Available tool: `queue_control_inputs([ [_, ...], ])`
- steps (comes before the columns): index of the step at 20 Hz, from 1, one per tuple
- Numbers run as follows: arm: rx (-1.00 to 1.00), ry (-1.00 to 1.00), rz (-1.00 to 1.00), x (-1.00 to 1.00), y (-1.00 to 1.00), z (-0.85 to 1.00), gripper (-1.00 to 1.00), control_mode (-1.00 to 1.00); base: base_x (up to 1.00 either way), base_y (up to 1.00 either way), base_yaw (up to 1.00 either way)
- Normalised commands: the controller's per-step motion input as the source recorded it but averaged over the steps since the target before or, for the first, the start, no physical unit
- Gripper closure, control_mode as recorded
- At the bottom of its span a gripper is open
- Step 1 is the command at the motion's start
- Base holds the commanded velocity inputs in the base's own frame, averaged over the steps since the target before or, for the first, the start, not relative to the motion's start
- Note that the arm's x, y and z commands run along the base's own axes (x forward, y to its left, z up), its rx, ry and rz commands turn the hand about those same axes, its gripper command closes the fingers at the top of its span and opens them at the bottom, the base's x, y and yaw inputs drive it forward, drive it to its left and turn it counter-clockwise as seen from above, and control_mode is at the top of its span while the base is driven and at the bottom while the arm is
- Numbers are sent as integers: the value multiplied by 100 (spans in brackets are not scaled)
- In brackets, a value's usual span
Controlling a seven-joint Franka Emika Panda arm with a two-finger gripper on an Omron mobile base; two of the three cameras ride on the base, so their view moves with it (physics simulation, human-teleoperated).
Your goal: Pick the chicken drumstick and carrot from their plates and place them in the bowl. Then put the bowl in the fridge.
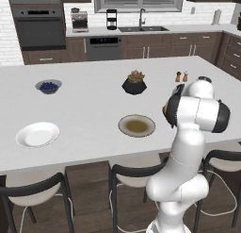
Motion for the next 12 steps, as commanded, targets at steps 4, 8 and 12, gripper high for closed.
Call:
queue_control_inputs([
  [4,1,0,-29,-57,-12,29,-100,-100,0,0,0],
  [8,8,0,-29,-41,-13,28,-100,-100,0,0,0],
  [12,18,-4,-23,-38,-32,4,-100,-100,0,0,0],
])
